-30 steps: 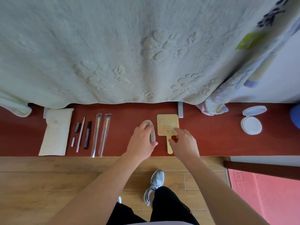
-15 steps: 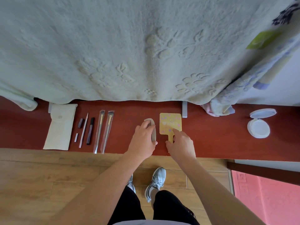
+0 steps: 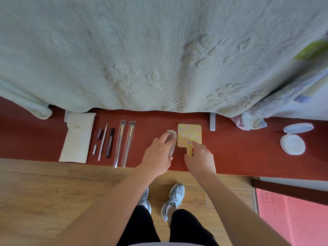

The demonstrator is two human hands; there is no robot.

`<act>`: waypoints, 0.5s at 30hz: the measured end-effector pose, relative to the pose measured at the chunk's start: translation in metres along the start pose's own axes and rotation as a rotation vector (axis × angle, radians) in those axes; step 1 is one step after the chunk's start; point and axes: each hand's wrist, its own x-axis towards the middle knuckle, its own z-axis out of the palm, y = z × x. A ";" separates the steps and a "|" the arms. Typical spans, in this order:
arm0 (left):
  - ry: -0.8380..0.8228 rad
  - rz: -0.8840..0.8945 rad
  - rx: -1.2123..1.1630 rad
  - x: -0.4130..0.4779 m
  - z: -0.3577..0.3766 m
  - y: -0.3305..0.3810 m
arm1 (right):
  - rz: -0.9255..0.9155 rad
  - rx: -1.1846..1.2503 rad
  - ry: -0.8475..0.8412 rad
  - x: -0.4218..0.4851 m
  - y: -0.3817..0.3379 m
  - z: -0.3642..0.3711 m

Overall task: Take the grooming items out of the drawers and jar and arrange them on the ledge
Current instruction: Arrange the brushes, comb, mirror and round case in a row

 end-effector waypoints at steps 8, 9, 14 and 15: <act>-0.043 0.036 -0.011 0.002 -0.004 -0.003 | 0.048 0.006 0.017 -0.002 -0.001 -0.001; -0.042 0.025 -0.019 0.002 -0.004 -0.003 | 0.047 0.005 0.017 -0.002 -0.001 -0.001; -0.014 -0.030 -0.043 0.001 -0.005 -0.010 | 0.041 0.013 -0.003 -0.002 -0.003 -0.001; -0.009 -0.037 -0.038 0.000 -0.006 -0.012 | 0.040 0.013 -0.005 -0.002 -0.004 0.000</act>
